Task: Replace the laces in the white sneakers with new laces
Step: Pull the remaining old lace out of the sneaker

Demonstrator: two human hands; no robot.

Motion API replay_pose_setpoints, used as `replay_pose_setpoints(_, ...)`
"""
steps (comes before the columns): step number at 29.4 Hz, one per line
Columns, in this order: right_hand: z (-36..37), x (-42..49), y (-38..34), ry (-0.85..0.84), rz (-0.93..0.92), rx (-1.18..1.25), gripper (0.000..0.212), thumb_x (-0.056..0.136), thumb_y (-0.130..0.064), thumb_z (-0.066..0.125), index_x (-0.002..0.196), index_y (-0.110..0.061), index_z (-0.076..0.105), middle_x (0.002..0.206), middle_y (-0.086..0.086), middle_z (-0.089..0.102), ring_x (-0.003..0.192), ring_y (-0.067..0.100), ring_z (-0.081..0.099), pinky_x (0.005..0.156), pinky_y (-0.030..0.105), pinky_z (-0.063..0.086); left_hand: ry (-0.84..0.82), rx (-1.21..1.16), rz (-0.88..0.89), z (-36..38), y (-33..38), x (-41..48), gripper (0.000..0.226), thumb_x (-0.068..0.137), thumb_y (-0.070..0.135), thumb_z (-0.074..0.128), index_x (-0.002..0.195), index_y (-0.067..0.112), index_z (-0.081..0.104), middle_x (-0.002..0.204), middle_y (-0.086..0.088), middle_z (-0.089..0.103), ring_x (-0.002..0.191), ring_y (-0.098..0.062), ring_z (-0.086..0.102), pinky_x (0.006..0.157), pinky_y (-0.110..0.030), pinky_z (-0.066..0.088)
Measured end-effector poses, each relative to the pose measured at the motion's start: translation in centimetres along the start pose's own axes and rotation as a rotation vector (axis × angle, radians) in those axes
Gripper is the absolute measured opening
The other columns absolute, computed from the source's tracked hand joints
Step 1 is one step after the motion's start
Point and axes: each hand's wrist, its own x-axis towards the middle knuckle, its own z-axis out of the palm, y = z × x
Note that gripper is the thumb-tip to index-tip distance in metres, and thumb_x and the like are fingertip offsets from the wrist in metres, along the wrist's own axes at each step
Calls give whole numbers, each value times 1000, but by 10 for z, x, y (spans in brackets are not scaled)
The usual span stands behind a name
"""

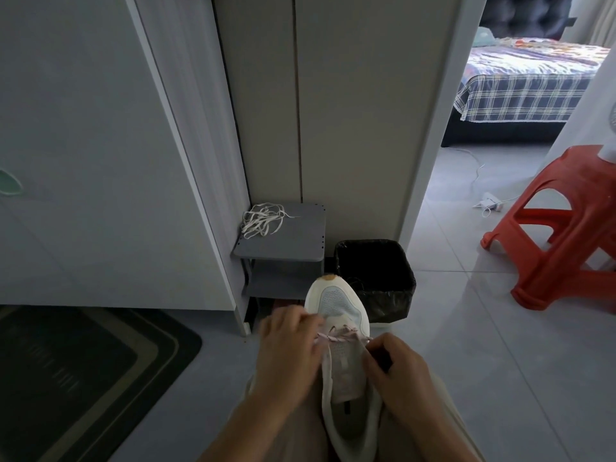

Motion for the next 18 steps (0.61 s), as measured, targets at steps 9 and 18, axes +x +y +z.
replay_pose_setpoints(9,1,4,9,79,23,51,11,85,-26,63,75,-26,59,69,-9,60,68,5,56,64,23,47,1,212,245,0,31,16,22,57,25,84,63,23,63,60,10,57,61,-12,55,76,-29,38)
replay_pose_setpoints(18,2,5,3,21,32,-25,8,89,-25,56,80,-24,57,73,-8,58,67,7,54,62,21,46,176,-8,-450,-50,-93,-25,24,77,9,73,69,23,54,67,5,55,66,-15,49,76,-31,25)
